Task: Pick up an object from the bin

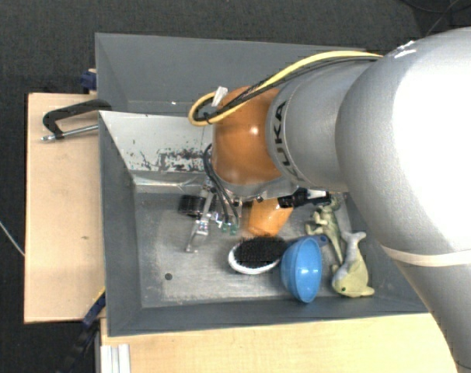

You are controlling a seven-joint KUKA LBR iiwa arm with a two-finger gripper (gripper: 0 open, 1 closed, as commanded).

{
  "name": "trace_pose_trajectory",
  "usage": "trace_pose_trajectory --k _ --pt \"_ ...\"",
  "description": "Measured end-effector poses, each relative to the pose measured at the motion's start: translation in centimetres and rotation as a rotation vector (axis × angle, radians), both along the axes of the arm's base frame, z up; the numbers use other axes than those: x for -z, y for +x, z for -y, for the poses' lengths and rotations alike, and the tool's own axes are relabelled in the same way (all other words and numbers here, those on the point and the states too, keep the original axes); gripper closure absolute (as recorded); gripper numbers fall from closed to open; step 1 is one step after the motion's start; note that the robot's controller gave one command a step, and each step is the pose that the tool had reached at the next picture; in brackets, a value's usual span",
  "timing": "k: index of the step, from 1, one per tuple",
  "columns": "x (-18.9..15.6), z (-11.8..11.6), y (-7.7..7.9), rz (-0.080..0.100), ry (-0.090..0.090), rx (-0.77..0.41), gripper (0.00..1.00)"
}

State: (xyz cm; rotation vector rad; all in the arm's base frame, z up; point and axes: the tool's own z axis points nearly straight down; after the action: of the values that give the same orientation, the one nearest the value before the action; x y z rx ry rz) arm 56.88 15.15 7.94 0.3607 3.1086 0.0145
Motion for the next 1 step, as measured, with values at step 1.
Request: trace_pose_trajectory --k 1 --pt "-0.03 0.11 0.09 0.003 -0.002 0.001 1.0"
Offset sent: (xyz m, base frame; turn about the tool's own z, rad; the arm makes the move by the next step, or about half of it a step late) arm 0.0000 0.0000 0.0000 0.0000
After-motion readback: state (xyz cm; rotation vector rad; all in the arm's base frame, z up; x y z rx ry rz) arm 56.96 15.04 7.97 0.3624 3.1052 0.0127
